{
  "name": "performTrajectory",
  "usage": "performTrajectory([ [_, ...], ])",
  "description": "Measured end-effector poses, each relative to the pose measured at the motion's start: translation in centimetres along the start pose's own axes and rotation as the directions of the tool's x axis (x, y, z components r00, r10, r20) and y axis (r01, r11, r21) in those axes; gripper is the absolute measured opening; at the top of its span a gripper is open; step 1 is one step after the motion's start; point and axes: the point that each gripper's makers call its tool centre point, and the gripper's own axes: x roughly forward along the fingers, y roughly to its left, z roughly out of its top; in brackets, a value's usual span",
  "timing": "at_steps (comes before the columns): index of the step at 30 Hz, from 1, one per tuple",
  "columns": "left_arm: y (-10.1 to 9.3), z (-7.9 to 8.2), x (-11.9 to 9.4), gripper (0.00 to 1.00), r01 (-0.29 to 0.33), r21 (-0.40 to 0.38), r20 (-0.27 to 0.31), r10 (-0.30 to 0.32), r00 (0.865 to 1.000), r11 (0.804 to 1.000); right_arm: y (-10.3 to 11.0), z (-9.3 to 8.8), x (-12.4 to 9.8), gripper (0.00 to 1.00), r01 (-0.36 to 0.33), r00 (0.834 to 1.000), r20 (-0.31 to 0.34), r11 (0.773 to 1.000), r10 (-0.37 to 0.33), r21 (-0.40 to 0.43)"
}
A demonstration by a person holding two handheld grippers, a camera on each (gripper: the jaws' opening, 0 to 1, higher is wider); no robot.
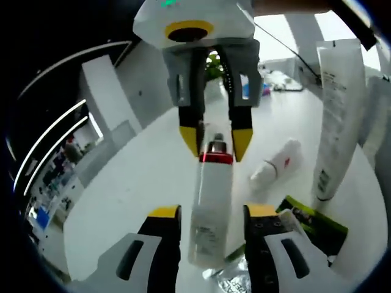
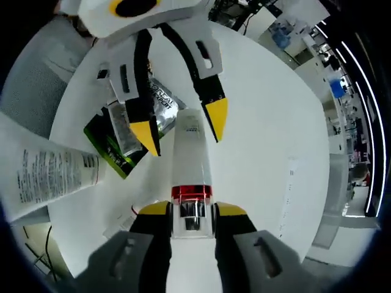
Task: Arrange the skincare products in the storage area until every visible bottle or jar stands upright without overlapping.
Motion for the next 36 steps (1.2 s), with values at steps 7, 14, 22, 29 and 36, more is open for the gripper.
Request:
performTrajectory([
  [7,0.0,0.1,1.4,0.29,0.018,0.021,0.017,-0.018,1.0,1.0,0.1,0.5,-0.2,0.26,-0.005,1.0,-0.011,1.0,0.005,-0.009],
  [14,0.3,0.4,1.7,0.26,0.005,0.033,0.014,-0.005,1.0,0.999,0.3,1.1,-0.8,0.26,-0.01,1.0,-0.025,1.0,0.01,-0.029],
  [22,0.3,0.6,1.0,0.24,-0.003,0.042,0.007,0.002,1.0,0.999,0.3,2.1,-1.6,0.26,-0.008,1.0,-0.019,0.998,0.007,-0.055],
  [29,0.1,1.5,-0.3,0.24,-0.034,0.022,0.011,0.034,0.999,0.999,0.9,4.1,-3.9,0.26,0.004,1.0,0.023,0.995,-0.001,-0.1],
  [36,0.7,3.6,-2.4,0.23,-0.091,0.028,0.054,0.089,0.995,0.995,0.8,5.5,-7.0,0.27,0.035,0.996,0.08,0.99,-0.024,-0.135],
])
